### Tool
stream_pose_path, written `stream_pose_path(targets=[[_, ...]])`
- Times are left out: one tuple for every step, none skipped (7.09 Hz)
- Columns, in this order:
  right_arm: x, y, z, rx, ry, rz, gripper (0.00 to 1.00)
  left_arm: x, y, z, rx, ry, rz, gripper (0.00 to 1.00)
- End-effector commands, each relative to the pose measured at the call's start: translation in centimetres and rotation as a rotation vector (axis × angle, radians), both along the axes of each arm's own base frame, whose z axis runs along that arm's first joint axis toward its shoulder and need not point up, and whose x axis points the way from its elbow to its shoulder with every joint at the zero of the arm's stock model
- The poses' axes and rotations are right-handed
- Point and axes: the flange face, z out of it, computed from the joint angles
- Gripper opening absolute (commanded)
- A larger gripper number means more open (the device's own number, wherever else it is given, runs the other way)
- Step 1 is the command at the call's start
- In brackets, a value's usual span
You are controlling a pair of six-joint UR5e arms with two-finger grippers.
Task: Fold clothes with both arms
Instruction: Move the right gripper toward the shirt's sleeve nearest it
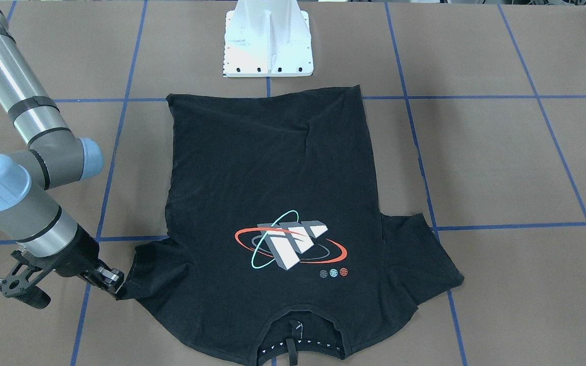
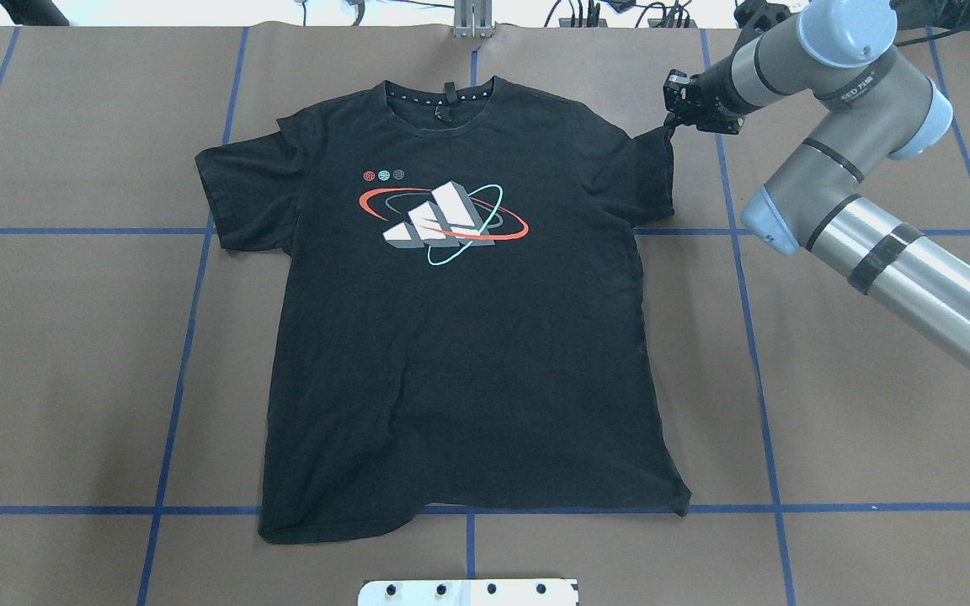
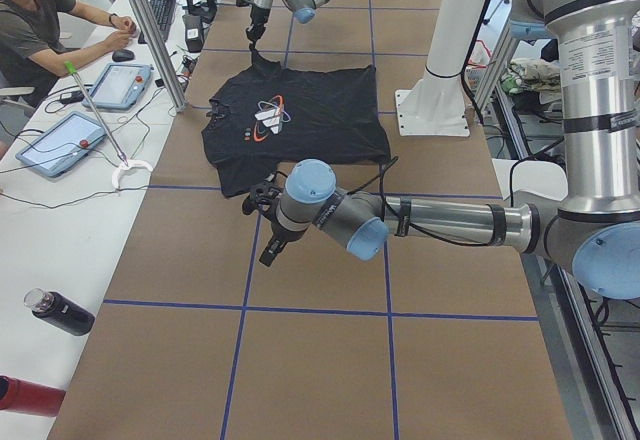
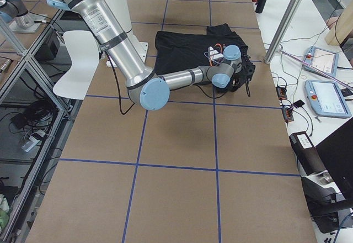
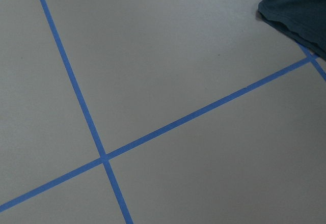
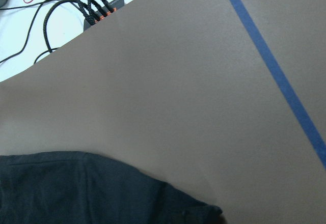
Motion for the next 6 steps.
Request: stream_pose_path(targets=[[-2.6, 1.8, -10.1, -0.051, -0.084, 0.020, 0.00, 0.0, 0.1, -0.1, 0.003, 0.000, 0.000, 1.00], [-7.1, 3.5, -12.1, -0.060, -0.094, 0.039, 0.00, 0.0, 0.1, -0.1, 0.003, 0.000, 0.000, 1.00], [-10.8, 4.7, -11.8, -0.031, -0.055, 0.071, 0.00, 0.0, 0.1, -0.1, 0.003, 0.000, 0.000, 1.00], [-14.2, 4.6, -13.2, -0.019, -0.034, 0.080, 0.00, 0.0, 0.1, -0.1, 0.002, 0.002, 0.001, 1.00], [-16.4, 5.0, -13.7, -0.013, -0.017, 0.085, 0.00, 0.0, 0.1, -0.1, 0.003, 0.001, 0.000, 1.00], [-18.5, 5.8, -13.4, 0.003, 0.010, 0.107, 0.00, 0.0, 0.1, -0.1, 0.003, 0.000, 0.000, 1.00]])
